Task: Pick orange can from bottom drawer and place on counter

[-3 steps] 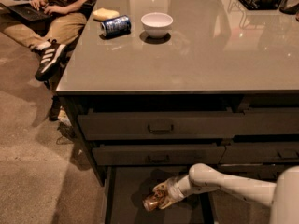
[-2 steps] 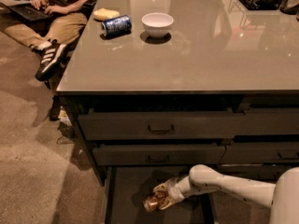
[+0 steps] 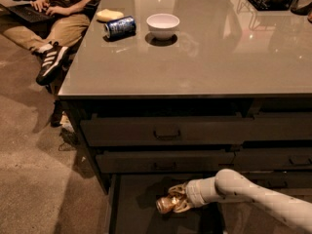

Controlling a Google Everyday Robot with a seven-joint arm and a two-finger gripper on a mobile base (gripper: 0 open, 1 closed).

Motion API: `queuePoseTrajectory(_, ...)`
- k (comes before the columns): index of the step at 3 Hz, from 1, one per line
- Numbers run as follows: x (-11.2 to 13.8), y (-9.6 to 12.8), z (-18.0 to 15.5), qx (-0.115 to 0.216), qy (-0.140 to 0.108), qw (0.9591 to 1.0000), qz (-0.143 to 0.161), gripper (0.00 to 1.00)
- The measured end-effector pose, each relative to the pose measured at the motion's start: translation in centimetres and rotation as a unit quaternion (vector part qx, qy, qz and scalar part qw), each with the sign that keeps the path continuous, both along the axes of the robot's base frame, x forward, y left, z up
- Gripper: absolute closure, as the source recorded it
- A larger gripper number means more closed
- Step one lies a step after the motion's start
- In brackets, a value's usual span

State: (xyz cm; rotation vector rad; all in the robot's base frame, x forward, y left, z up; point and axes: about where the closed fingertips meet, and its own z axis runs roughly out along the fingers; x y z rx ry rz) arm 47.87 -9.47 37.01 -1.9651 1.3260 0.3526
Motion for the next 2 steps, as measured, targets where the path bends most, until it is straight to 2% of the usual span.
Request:
queuePoseTrajectory(1,0.0,-2.4,5.6,0.018,-0.03,0.9992,-0.018,1.0)
queuePoseTrajectory(2,0.5,-4.3,9.6,0.038,-0.041,0.9977,-0.037,1.0)
